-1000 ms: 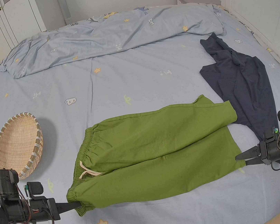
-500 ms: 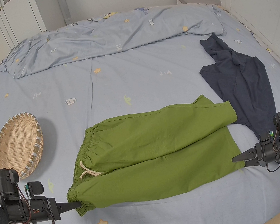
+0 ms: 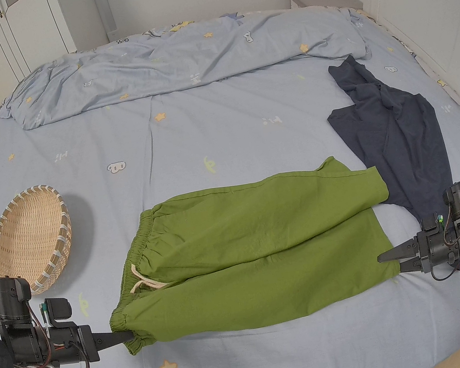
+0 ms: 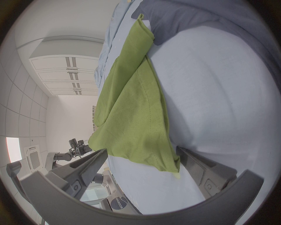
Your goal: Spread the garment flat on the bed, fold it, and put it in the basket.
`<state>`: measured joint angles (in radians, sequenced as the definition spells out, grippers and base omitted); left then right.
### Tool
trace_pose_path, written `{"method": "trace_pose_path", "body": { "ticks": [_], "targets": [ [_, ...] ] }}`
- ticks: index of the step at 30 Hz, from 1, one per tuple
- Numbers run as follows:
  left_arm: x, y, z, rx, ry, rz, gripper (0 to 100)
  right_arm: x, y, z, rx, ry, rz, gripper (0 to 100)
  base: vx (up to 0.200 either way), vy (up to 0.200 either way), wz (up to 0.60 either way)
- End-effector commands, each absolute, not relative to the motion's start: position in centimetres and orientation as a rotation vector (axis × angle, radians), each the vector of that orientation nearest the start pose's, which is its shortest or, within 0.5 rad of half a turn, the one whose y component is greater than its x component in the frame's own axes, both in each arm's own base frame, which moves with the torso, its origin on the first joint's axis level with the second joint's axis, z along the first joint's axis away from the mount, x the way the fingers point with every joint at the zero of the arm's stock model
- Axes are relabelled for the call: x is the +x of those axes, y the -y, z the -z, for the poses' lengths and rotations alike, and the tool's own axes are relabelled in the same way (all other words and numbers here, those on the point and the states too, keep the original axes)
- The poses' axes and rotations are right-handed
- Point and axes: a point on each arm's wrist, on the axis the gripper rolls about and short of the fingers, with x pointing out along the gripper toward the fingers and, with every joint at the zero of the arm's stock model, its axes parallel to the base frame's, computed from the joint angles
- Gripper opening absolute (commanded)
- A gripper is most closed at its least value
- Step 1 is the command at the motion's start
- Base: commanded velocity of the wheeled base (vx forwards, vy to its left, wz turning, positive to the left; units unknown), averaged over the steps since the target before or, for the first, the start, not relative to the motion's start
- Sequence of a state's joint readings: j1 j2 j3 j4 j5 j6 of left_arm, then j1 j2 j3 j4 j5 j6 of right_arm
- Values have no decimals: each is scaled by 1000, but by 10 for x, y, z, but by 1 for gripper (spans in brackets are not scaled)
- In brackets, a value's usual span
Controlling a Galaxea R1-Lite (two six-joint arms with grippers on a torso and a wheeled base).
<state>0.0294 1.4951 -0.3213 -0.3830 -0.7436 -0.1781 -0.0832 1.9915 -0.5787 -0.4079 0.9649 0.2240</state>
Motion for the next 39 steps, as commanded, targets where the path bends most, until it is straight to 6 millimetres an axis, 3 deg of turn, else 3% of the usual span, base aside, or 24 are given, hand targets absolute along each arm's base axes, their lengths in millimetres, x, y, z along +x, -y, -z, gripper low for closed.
{"method": "trace_pose_path", "body": {
  "ticks": [1,15,16,33,39],
  "targets": [
    [183,10,-99,-467,-808,611,0,279,5,-27,721,-1009,-702,100,0,0,0],
    [184,9,-98,-469,-809,607,0,280,18,-28,766,-978,-726,100,0,0,0],
    [185,9,-98,-469,-810,605,0,280,18,-28,767,-977,-724,0,0,0,0],
    [191,-4,-99,-478,-785,552,0,269,21,-30,756,-973,-706,0,0,0,0],
    [196,-17,-93,-475,-794,506,0,247,7,-56,687,-942,-729,0,0,0,0]
  ]
}}
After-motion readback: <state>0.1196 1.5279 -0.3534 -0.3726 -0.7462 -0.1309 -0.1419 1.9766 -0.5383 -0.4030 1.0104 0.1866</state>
